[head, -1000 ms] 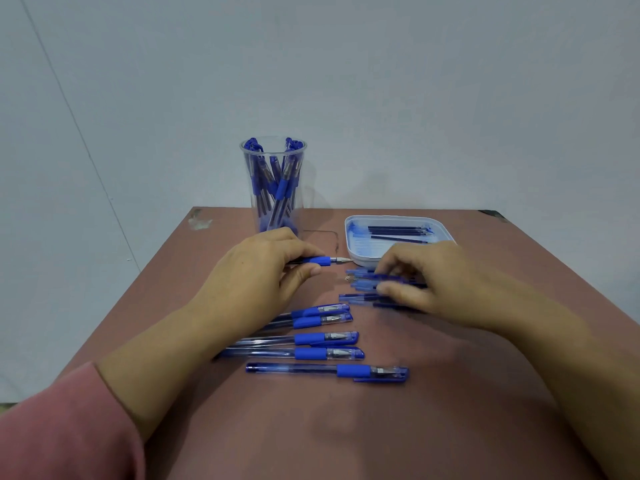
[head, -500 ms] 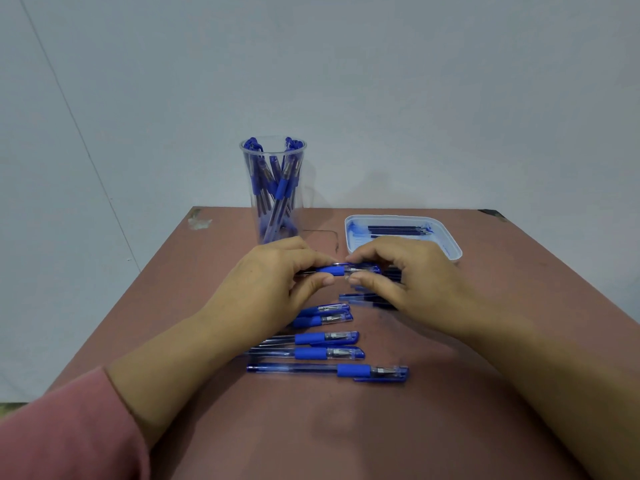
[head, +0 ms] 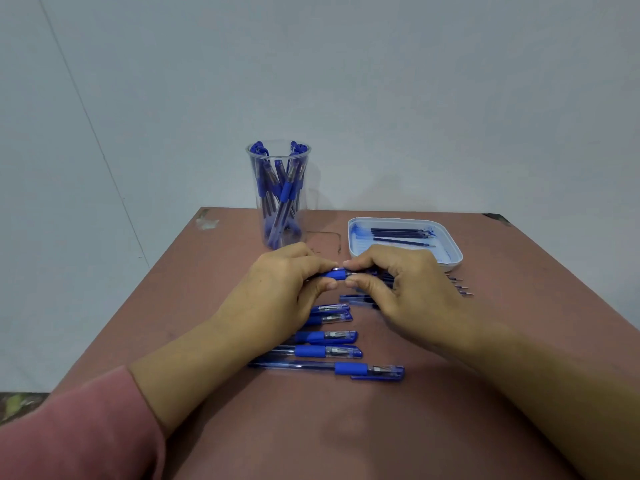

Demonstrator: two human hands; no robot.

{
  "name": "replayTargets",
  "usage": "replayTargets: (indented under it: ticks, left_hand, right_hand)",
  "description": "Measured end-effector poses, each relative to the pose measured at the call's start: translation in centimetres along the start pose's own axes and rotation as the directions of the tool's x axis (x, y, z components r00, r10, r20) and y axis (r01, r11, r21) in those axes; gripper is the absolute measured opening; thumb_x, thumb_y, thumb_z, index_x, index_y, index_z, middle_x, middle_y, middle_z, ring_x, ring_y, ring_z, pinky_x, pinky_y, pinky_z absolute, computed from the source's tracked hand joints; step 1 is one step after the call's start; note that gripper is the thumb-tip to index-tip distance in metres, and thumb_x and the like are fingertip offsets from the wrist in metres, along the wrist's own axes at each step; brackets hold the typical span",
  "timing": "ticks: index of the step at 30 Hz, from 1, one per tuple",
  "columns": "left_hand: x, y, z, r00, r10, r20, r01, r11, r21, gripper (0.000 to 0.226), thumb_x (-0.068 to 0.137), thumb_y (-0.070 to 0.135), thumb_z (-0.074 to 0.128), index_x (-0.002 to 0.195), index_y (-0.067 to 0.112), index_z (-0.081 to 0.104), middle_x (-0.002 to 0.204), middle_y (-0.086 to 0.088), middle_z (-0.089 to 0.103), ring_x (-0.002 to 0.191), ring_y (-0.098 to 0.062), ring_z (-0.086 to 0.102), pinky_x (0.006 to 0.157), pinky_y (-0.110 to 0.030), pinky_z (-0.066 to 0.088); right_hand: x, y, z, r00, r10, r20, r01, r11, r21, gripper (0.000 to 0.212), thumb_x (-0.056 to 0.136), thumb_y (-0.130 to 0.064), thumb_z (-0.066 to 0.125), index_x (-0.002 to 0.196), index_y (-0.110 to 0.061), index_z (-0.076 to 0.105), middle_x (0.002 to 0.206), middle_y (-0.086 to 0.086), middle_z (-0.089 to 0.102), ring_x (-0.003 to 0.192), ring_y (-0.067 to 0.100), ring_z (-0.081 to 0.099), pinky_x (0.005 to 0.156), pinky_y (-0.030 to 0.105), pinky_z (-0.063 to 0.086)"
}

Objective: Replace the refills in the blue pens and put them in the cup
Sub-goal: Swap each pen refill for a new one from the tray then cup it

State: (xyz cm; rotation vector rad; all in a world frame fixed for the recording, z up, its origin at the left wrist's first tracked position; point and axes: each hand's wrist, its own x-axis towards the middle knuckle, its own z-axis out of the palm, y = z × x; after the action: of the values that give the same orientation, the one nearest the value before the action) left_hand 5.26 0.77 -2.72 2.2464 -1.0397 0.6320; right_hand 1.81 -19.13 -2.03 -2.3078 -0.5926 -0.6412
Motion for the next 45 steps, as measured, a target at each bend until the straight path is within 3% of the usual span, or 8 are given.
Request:
replayTargets:
  ticks: [6,9,14,23,29,38,41,45]
  left_hand:
    - [-0.6,1.4,-0.6,0.983,-0.104,0.153,0.073,0.978,0.197,0.06,0.092,0.057,0.039,0.134,0.017,0.056,0.115,0.003,0.06,0.104,-0.016,0.057,0.09,-0.034,0.05]
    - [-1.6,2.0,-1.2,0.972,-0.165,0.169,0.099,0.934,0.344,0.074,0.091,0.062,0.024,0.143,0.013,0.046,0.138,-0.003,0.052,0.125,-0.021,0.049,0.103,-0.034,0.039]
    - [-3.6,2.0,-1.9,0.911,-0.272,0.309,0.148,0.917,0.37,0.095,0.082,0.078,0.004,0.154,0.019,0.022,0.159,0.001,0.024,0.147,-0.015,0.019,0.116,-0.028,0.012]
    - [-4.7,1.4,-0.9,0.838,-0.344,0.424,0.202,0.917,0.345,0.103,0.071,0.084,-0.011,0.155,0.03,0.014,0.161,0.013,0.012,0.147,-0.002,0.007,0.121,-0.032,0.007]
    - [-4.6,1.3,-1.0,0.841,-0.347,0.415,0.215,0.918,0.333,0.089,0.079,0.079,0.004,0.153,0.032,0.02,0.16,0.016,0.016,0.145,0.0,0.011,0.12,-0.028,0.007]
    - [-4.6,1.0,-0.9,0.853,-0.327,0.407,0.211,0.929,0.304,0.085,0.082,0.078,0.009,0.153,0.032,0.022,0.159,0.016,0.017,0.144,0.001,0.011,0.12,-0.027,0.009]
    - [-4.6,1.0,-1.0,0.853,-0.324,0.408,0.208,0.93,0.303,0.091,0.078,0.08,0.003,0.153,0.033,0.022,0.159,0.017,0.019,0.144,0.001,0.013,0.12,-0.027,0.009]
    - [-4.5,1.0,-1.0,0.855,-0.322,0.406,0.211,0.932,0.293,0.093,0.076,0.08,0.002,0.152,0.032,0.025,0.158,0.014,0.022,0.144,-0.002,0.018,0.12,-0.031,0.014]
  right_hand:
    - [0.6,0.5,-1.3,0.992,0.097,0.081,-0.095,0.995,-0.021,0.015,0.087,-0.025,0.068,0.095,-0.037,0.063,0.089,-0.019,0.065,0.088,-0.001,0.059,0.074,0.011,0.045]
    - [0.7,1.1,-2.5,0.982,0.185,0.045,-0.186,0.983,0.008,0.025,0.086,-0.023,0.069,0.088,-0.045,0.057,0.087,-0.019,0.063,0.084,-0.006,0.057,0.07,0.005,0.04]
    - [1.2,1.6,-4.5,0.956,0.293,-0.028,-0.289,0.953,0.09,0.009,0.088,-0.019,0.068,0.095,-0.024,0.065,0.082,-0.009,0.062,0.07,0.002,0.055,0.065,0.006,0.041]
    - [6.9,-0.1,-5.0,0.914,0.303,-0.271,-0.187,0.905,0.382,0.01,0.09,-0.016,0.065,0.096,-0.024,0.064,0.085,-0.009,0.063,0.075,0.006,0.056,0.077,0.022,0.05]
    - [13.3,-0.5,-2.9,0.871,0.267,-0.412,-0.104,0.921,0.376,0.019,0.088,-0.015,0.064,0.103,-0.019,0.053,0.089,-0.004,0.058,0.066,-0.003,0.053,0.067,0.01,0.043]
    - [17.6,-0.9,0.8,0.918,0.211,-0.337,-0.115,0.952,0.283,0.018,0.089,-0.015,0.062,0.103,-0.019,0.052,0.074,-0.007,0.058,0.058,-0.006,0.052,0.058,0.007,0.041]
    - [18.0,-0.5,1.3,0.958,0.147,-0.248,-0.11,0.981,0.157,0.028,0.095,-0.027,0.056,0.122,-0.024,0.057,0.088,-0.002,0.06,0.075,0.002,0.052,0.071,0.014,0.041]
    - [18.0,0.6,0.6,0.993,0.106,-0.051,-0.111,0.987,-0.113,0.05,0.099,-0.043,0.04,0.148,-0.034,0.03,0.109,0.005,0.053,0.108,0.022,0.042,0.089,0.029,0.032]
